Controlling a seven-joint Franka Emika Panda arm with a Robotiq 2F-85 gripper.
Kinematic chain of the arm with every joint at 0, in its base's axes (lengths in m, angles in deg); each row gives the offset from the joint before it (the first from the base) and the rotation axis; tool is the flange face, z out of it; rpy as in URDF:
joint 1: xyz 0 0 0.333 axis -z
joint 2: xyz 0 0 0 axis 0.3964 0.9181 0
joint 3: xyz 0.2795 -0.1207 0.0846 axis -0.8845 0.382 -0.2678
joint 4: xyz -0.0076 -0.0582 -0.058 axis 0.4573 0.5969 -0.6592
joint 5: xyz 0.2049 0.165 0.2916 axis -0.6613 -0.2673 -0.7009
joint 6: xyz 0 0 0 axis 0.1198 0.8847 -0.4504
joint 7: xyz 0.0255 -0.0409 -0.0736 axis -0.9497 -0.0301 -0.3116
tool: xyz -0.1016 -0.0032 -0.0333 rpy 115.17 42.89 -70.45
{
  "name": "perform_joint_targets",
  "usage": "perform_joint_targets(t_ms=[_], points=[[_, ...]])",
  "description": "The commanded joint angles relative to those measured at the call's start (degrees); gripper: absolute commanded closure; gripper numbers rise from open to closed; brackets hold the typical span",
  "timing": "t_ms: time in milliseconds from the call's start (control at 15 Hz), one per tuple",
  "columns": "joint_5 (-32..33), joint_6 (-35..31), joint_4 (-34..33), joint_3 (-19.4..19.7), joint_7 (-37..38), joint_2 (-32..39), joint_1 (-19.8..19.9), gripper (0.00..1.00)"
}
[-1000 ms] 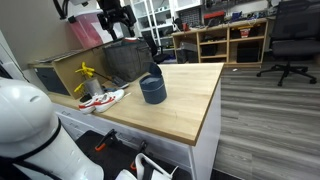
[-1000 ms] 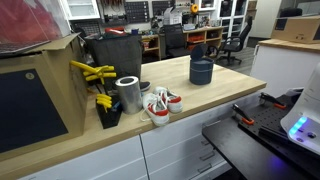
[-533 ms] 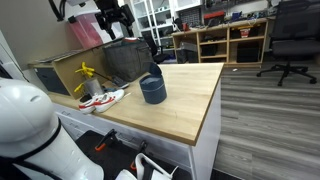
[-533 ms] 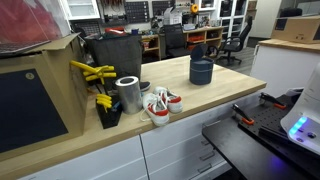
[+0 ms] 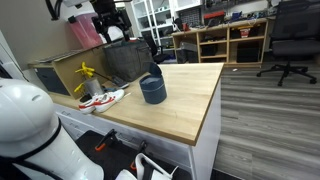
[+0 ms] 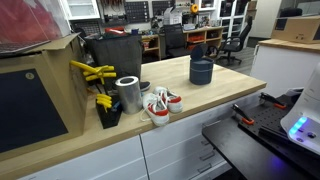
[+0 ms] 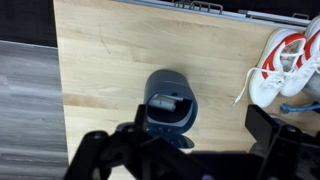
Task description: Open the lid of the blue bin
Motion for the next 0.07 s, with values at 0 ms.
perform_joint_targets(t_ms=[0], points=[[0.02,0.19,-0.16,0.04,0.04,0.05,-0.07,0.0]])
